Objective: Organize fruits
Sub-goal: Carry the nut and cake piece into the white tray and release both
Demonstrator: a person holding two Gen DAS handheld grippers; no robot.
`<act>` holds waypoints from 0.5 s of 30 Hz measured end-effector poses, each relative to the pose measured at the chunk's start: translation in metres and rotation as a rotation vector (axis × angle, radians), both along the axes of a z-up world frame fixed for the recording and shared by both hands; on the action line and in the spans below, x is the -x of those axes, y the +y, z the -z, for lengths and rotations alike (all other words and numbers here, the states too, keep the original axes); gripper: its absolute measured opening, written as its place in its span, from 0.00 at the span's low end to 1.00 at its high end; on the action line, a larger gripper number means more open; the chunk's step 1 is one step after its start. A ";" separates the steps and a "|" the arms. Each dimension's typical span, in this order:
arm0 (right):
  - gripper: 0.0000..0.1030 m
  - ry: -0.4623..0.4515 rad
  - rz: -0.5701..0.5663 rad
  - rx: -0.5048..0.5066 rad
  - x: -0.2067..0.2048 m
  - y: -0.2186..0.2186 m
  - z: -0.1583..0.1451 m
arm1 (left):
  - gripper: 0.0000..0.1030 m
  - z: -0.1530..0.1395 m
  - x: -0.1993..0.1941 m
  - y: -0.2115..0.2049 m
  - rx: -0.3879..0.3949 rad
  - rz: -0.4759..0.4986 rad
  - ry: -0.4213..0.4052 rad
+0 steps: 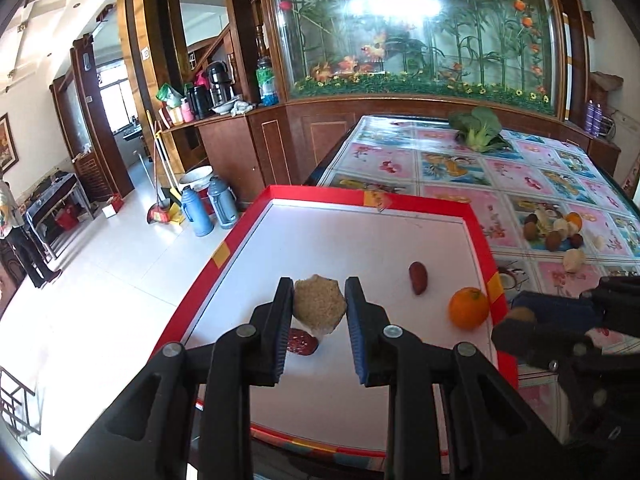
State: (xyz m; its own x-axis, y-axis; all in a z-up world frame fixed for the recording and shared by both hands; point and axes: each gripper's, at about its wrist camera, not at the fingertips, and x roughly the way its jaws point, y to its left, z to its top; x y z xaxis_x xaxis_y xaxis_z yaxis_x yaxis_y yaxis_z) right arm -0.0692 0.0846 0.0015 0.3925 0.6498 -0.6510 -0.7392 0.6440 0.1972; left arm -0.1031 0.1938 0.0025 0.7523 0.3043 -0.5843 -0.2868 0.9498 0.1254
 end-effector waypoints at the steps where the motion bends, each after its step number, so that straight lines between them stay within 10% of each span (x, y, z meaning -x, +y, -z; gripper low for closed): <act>1: 0.21 0.001 -0.002 0.006 -0.001 0.002 0.002 | 0.27 0.003 -0.001 0.002 0.001 -0.005 0.005; 15: 0.20 0.045 -0.002 0.072 -0.010 0.019 0.027 | 0.27 0.020 -0.009 0.010 -0.018 -0.032 0.037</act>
